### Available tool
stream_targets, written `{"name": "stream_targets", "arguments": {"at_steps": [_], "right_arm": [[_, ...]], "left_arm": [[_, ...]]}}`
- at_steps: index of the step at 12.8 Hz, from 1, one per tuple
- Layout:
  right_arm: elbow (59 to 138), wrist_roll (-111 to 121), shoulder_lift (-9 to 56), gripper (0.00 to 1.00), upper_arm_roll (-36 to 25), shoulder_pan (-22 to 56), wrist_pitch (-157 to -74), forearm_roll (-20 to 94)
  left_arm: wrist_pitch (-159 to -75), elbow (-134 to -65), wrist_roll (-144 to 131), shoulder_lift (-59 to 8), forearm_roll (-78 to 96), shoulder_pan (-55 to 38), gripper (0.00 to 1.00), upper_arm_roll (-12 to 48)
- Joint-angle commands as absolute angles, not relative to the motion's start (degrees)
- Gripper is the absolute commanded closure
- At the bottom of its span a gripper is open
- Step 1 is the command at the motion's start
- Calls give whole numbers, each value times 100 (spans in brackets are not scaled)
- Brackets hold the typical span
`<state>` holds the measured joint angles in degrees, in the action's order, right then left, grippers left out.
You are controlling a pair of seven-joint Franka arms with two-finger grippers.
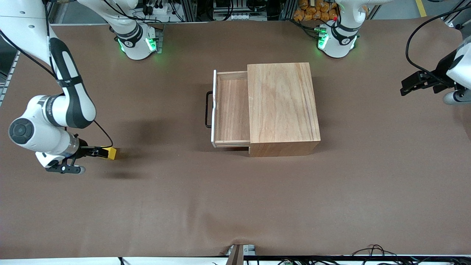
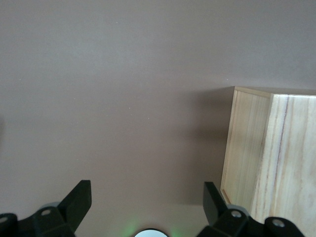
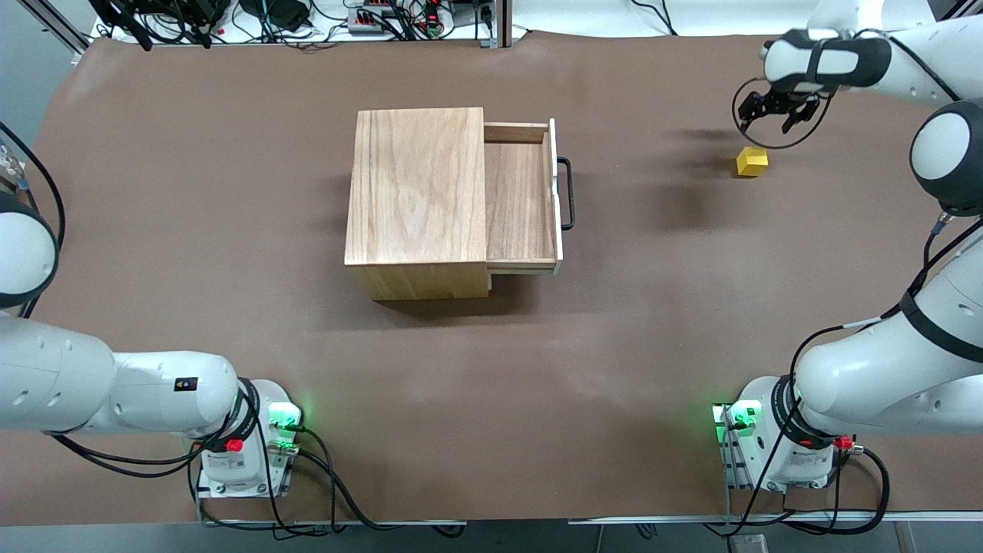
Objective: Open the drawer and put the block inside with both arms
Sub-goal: 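Reach the right gripper to the yellow cube and grasp it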
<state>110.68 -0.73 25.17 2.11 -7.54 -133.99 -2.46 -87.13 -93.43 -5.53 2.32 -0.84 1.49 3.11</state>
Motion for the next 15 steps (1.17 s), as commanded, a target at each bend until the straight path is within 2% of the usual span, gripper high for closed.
{"name": "stream_targets", "arguments": {"at_steps": [1,10,12,14,15], "right_arm": [[11373,-9,2513,0,281,-932,-13763,-404],[11425,-61,2856,0,299,-1037,-14018,-387],[11461,-97,2865,4,299,-1037,-14045,-352],[11496,-97,2970,5,299,-1072,-14342,-352],[11566,-97,2962,13,299,-1072,-14361,-343]], "left_arm": [[-8657,-9308,-431,387,17,281,0,396],[-8622,-9237,-431,360,0,281,0,369],[-8509,-9237,-422,369,0,281,0,360],[-8499,-9237,-431,369,0,308,0,360],[-8499,-9237,-431,378,0,308,0,360]]}}
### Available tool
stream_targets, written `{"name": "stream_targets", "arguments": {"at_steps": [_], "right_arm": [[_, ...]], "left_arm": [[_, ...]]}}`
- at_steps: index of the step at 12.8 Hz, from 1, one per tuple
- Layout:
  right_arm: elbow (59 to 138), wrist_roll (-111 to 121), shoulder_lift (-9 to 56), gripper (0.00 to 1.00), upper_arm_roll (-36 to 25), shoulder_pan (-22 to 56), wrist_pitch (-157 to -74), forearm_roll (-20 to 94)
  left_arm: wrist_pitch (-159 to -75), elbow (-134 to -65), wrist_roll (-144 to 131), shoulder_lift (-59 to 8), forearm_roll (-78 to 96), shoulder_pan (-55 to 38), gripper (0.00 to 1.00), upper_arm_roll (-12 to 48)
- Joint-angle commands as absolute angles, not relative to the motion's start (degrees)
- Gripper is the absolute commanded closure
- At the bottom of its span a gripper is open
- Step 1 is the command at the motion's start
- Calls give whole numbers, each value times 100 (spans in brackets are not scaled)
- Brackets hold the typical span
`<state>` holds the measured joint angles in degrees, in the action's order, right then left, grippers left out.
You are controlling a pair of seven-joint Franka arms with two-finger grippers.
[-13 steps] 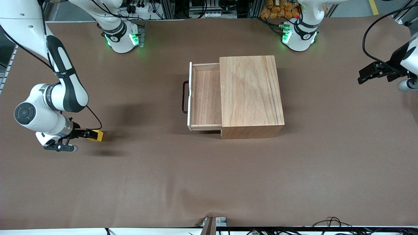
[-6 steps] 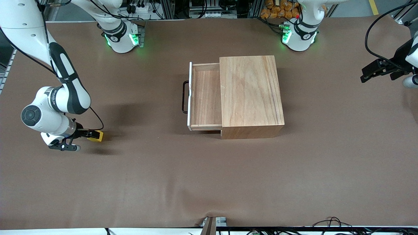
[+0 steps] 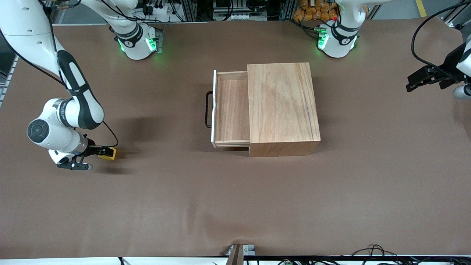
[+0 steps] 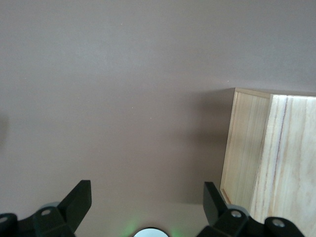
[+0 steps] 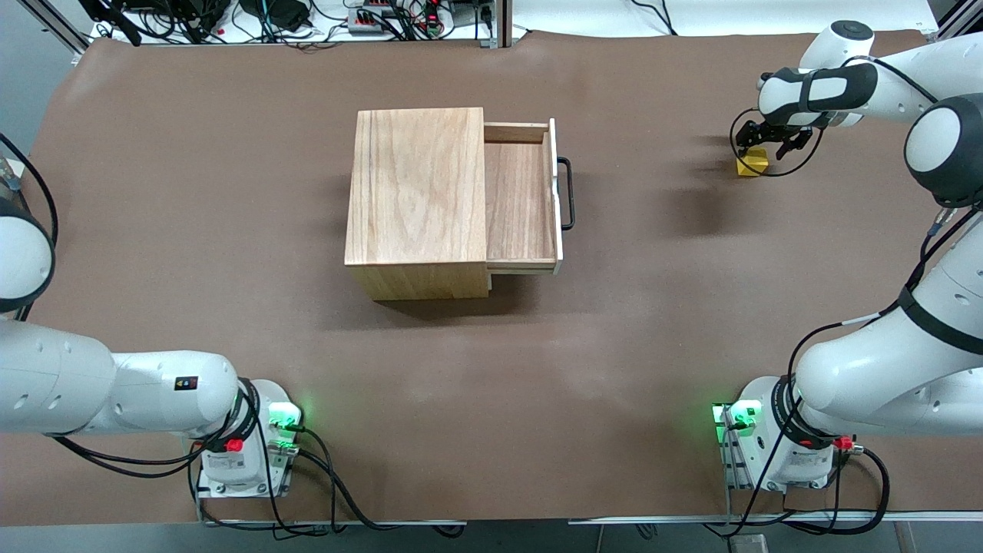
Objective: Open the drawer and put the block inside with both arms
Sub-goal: 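Reach the right gripper to the yellow cube and grasp it, then carry the yellow cube with the right gripper over the open drawer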
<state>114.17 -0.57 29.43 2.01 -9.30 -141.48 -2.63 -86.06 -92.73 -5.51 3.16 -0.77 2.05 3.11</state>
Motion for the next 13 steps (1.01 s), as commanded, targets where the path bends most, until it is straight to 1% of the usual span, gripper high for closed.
{"name": "stream_targets", "arguments": {"at_steps": [1,2,3,4,6,8,9,11,13], "right_arm": [[11566,-97,2962,43,299,-1081,-14361,-334],[11566,-97,2962,68,299,-1090,-14370,-334],[11566,-97,2953,86,299,-1090,-14361,-334],[11584,-79,2927,99,308,-1081,-14353,-334],[11584,-27,2761,100,308,-1064,-14152,-334],[11532,-26,2314,100,351,-1011,-13504,-334],[11409,-26,2042,100,404,-950,-13021,-334],[10718,-79,1899,100,623,-792,-11818,-282],[10023,-105,1907,100,721,-651,-10903,103]], "left_arm": [[-8490,-9246,-431,378,0,308,0,360],[-8438,-9237,-431,378,0,308,0,360],[-8438,-9237,-422,378,0,316,0,352],[-8438,-9237,-431,378,0,316,0,352],[-8438,-9237,-431,378,0,316,0,352],[-8438,-9237,-431,387,0,316,0,352],[-8438,-9229,-431,387,0,308,0,352],[-8429,-9229,-431,395,9,308,0,352],[-8429,-9229,-422,396,9,316,0,352]]}}
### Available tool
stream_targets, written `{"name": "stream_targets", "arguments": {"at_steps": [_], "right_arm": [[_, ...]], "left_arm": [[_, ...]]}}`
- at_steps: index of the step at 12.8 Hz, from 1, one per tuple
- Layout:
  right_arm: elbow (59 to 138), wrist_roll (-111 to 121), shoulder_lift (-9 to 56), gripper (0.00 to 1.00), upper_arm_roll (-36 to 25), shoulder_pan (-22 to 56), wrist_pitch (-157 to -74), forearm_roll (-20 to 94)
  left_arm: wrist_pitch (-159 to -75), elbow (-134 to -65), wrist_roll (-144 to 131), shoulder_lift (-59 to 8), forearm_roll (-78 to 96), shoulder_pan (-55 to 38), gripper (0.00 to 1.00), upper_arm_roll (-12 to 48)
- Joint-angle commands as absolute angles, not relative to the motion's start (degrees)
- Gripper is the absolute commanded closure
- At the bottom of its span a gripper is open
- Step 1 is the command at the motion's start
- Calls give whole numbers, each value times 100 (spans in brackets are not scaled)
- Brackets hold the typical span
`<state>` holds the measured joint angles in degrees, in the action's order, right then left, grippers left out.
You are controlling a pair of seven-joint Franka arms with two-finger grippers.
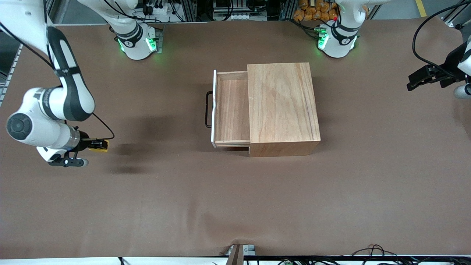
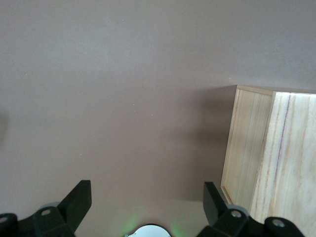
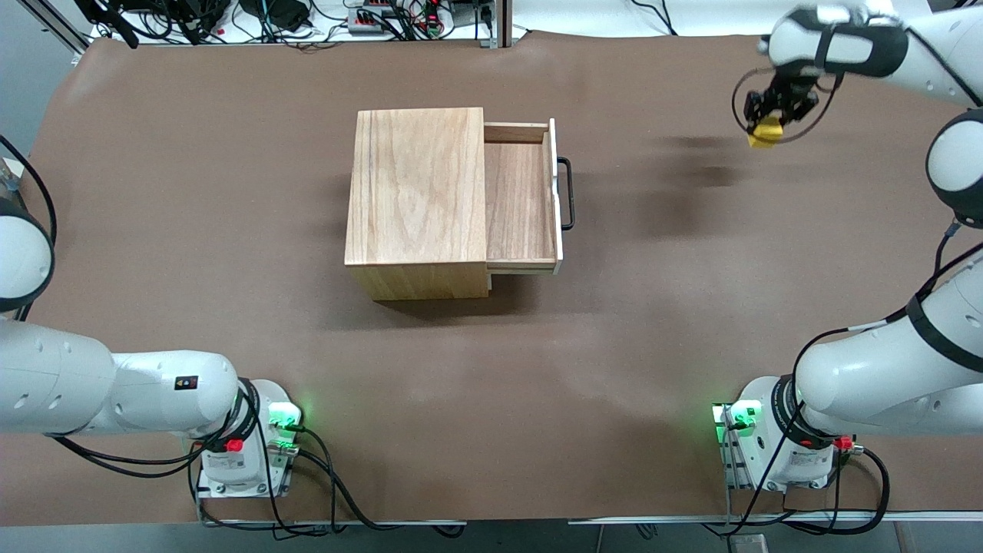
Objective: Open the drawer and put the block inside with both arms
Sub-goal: 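Carry the yellow cube with the right gripper over the open drawer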
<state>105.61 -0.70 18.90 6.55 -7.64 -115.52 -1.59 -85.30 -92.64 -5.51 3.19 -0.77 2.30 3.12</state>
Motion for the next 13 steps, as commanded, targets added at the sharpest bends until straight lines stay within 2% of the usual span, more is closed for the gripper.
{"name": "stream_targets", "arguments": {"at_steps": [1,4,8,13], "right_arm": [[9776,-114,1899,100,721,-572,-10577,375],[9159,-114,1802,100,790,-256,-9731,703],[9167,-437,1319,100,808,534,-9633,703],[9149,-3657,1388,100,800,1624,-10018,660]], "left_arm": [[-8420,-9229,-431,396,9,308,0,352],[-8306,-9229,-431,396,9,316,0,343],[-8297,-9088,-431,395,9,308,0,351],[-8174,-9079,-439,483,9,290,0,404]]}}
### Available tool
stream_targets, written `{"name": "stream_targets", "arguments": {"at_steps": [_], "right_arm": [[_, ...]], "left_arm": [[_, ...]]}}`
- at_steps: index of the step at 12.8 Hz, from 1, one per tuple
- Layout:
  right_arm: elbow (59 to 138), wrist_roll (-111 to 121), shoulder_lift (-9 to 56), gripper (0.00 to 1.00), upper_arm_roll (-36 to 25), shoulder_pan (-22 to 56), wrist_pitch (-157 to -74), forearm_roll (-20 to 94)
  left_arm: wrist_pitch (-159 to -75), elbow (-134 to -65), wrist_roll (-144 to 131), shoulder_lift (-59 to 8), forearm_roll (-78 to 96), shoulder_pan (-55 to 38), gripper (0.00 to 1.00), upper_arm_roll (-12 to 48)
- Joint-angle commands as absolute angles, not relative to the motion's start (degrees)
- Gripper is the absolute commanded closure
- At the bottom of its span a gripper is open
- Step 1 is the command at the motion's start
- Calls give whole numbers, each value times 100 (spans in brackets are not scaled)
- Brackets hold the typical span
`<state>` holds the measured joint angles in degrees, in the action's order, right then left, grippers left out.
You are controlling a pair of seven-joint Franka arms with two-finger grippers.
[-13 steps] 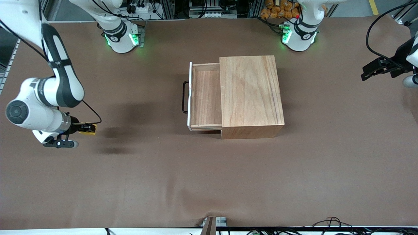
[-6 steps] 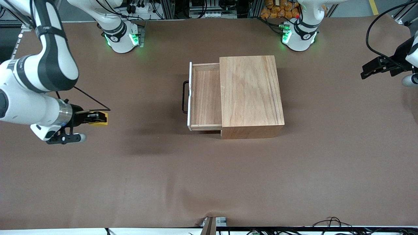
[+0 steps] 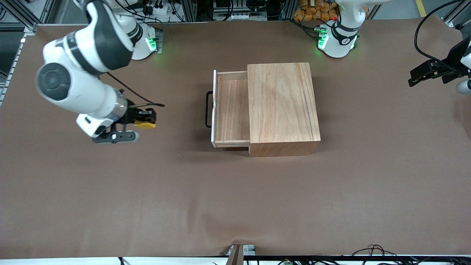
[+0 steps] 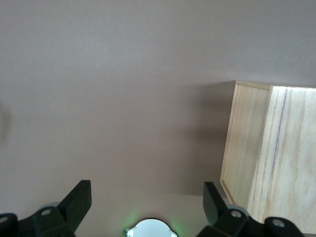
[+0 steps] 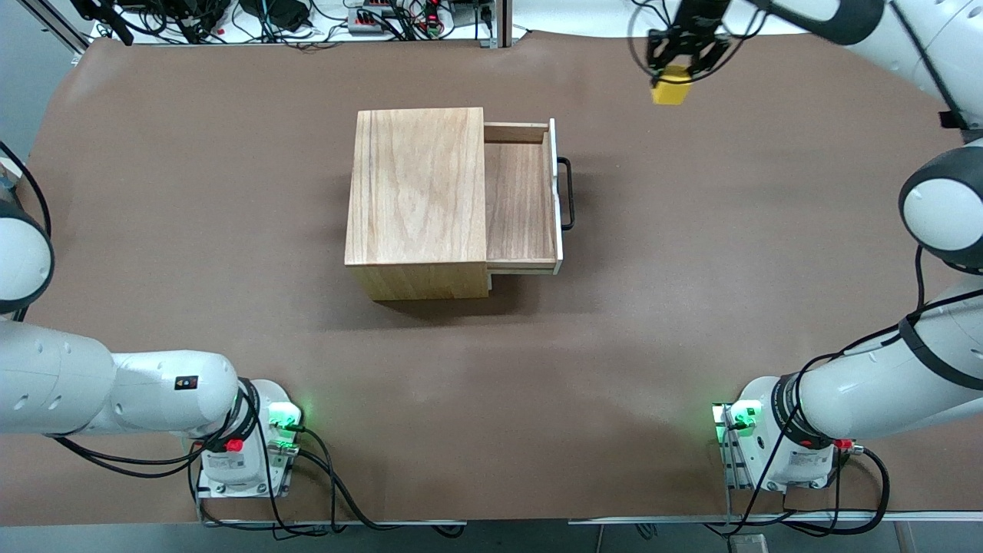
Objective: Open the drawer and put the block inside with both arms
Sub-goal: 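Carry the yellow cube with the right gripper over the open drawer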
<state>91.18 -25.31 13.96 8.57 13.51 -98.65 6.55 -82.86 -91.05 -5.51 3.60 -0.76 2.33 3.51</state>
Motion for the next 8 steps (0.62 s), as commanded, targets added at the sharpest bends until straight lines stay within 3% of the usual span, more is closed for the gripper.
{"name": "stream_targets", "arguments": {"at_steps": [1,8], "right_arm": [[9149,-4335,1389,100,800,1826,-10089,624],[9202,-8423,1599,100,800,2486,-10660,589]], "left_arm": [[-8174,-9079,-448,483,9,281,0,422],[-8174,-9097,-580,492,9,264,0,571]]}}
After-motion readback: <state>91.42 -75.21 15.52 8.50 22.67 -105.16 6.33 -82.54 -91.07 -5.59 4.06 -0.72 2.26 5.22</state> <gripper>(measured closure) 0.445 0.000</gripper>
